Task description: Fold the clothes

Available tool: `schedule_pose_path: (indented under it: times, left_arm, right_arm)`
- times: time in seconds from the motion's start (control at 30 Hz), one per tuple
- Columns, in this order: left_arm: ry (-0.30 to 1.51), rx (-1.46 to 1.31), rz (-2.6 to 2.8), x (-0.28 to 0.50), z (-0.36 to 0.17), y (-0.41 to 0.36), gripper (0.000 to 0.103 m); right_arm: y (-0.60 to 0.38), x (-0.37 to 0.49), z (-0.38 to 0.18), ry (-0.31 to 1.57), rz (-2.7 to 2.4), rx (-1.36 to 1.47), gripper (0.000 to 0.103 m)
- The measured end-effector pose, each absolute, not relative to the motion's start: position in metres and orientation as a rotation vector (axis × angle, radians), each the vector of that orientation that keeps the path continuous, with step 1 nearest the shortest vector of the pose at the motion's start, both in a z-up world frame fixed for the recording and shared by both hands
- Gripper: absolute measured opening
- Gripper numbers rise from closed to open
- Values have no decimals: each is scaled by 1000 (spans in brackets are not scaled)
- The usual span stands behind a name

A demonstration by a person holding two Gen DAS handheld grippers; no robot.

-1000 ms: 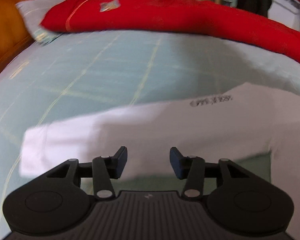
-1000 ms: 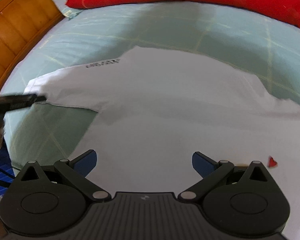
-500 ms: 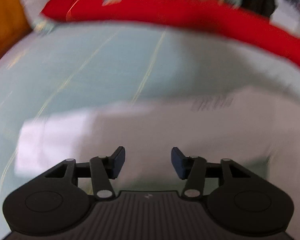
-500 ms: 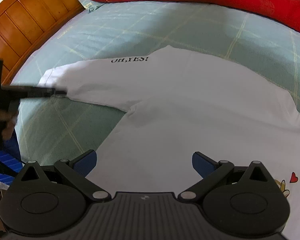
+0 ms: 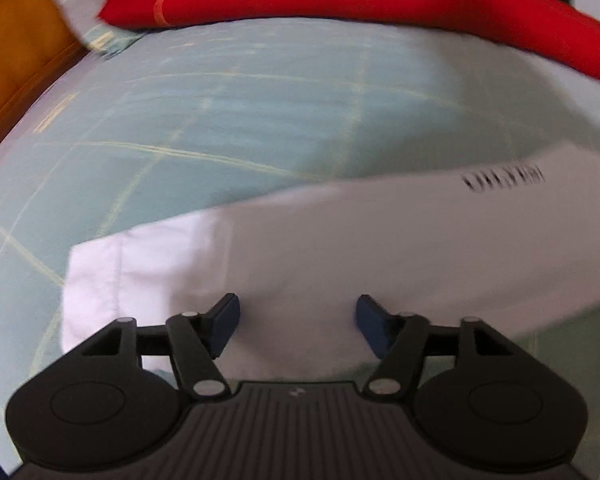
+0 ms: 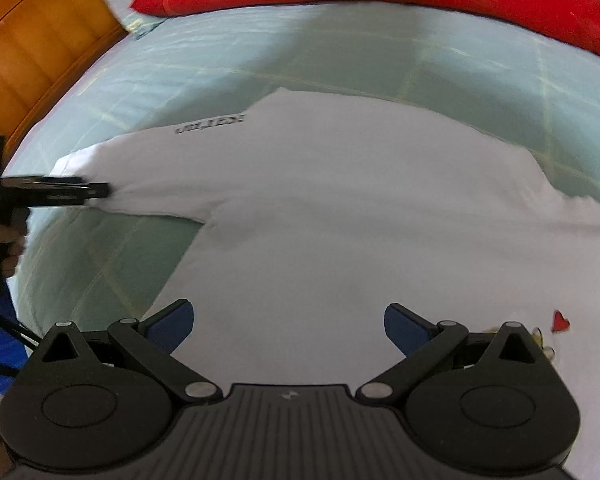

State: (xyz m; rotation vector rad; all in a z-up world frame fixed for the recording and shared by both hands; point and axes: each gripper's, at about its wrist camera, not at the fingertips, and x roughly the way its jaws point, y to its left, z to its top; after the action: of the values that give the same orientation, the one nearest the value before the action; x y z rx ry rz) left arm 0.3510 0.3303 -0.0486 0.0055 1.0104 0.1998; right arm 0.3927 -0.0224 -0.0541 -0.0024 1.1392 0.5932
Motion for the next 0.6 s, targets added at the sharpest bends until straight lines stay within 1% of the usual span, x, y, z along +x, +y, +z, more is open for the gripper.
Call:
schedule_pose_path:
  times: [0.1,0.23,0.27,0.43,0.47,0.5,0.53,0.6]
  left_arm:
    - [967,-15,99,371,-44,310,64]
    - [976,12,-3,388,-55,274,63]
    - [969,21,-26,389,-58,268,66]
    - [993,48,5,382,-67,280,68]
    - [1006,50,32,383,-63,282,68]
    - [1020,54,61,383,-59,284,62]
    - [1028,44,78,386,-55,286,60]
    - [1010,-1,48,390,-40,276,60]
  right_arm:
    - [-23,395,-52,1128,579,13,103]
    - [-22,397,-50,1114,572,13,103]
    - [-22,396,-50,1112,568,5,103]
    - [-39,391,-55,1125,519,-15,103]
    - [-46,389,-57,1133,502,-16,103]
    - [-54,387,-59,1137,478,-18,103]
    - [-63,384,-61,1141,450,-18,103]
    - [-85,380,-62,1128,392,-7,103]
